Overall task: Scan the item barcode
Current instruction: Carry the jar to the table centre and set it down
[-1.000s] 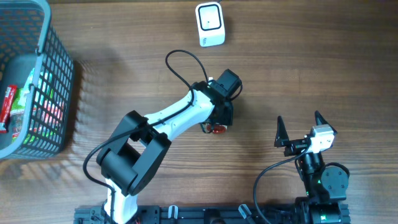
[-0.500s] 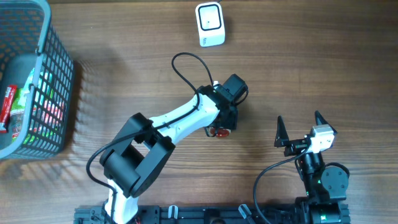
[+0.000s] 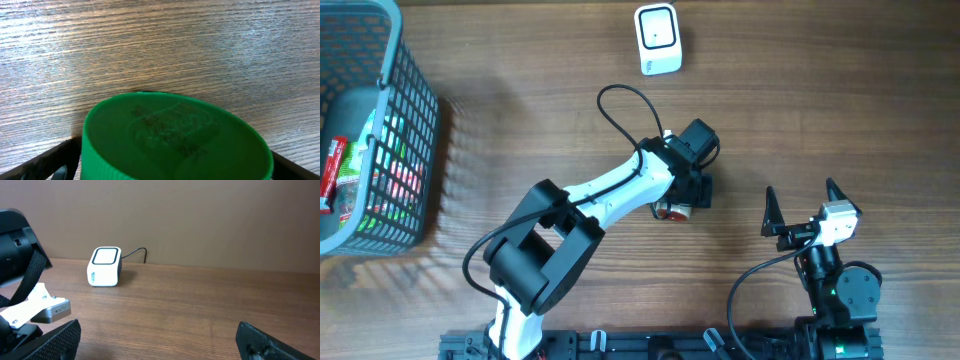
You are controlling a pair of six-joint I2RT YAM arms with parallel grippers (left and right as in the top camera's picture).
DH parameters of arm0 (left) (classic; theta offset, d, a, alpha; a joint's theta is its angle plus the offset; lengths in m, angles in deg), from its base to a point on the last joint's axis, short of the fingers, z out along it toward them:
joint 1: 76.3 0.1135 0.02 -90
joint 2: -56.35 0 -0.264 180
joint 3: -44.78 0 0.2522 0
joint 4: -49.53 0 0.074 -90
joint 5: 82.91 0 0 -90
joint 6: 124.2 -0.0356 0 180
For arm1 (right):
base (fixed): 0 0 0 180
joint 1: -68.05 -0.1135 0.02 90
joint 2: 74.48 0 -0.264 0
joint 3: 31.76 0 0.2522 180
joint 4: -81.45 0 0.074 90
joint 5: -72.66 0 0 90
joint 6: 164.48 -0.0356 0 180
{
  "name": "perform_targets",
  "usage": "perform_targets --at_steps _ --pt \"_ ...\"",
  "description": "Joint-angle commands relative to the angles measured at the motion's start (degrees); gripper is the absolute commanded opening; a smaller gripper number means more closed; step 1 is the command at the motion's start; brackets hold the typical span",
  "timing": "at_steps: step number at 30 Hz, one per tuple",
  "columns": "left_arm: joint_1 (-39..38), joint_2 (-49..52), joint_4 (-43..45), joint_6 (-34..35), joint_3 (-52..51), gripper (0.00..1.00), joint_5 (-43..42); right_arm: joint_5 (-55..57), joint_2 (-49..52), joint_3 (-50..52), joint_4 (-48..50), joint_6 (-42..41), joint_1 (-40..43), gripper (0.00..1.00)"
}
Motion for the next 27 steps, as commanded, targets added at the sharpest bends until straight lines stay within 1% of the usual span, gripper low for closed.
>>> perform_targets --at_steps 1,5,8,12,16,18,23,25,27 --pt "0.5 -2.99 -0.28 -0.7 1.88 1.0 3.65 -0.85 -0.02 0.04 0.31 0.68 0.24 1.0" --pt "1.46 -5.64 -0.24 -3.61 4.0 1.0 4.46 -0.85 -0.02 0.04 0.33 0.66 0.24 1.0" --pt "2.51 -7.32 -0.24 -3.8 5.53 1.0 5.27 -0.85 -0.02 0.04 0.31 0.68 0.24 1.0" --pt "4.39 -9.99 -0.26 -6.93 7.15 1.0 5.46 -0.85 -0.02 0.04 0.33 0.68 0.24 1.0" --pt "7.52 -13.73 -1.09 -8.52 7.74 1.0 10.14 -0.85 -0.02 0.04 0.31 0.68 0.24 1.0" --pt "9.57 -15.72 -1.44 -10.4 7.74 1.0 12.02 -0.85 -0.02 0.04 0.33 0.68 0.24 1.0" --pt "18.32 -24.63 -3.43 -15.72 7.78 1.0 20.9 -0.85 -0.02 0.04 0.33 0.68 0.24 1.0" --pt "23.69 -29.59 -3.23 -17.29 7.8 1.0 24.15 -0.85 -0.02 0.04 0.31 0.68 0.24 1.0" --pt "28.89 -33.62 -2.54 -18.45 7.8 1.0 24.98 -0.85 -0.02 0.04 0.31 0.68 0.24 1.0"
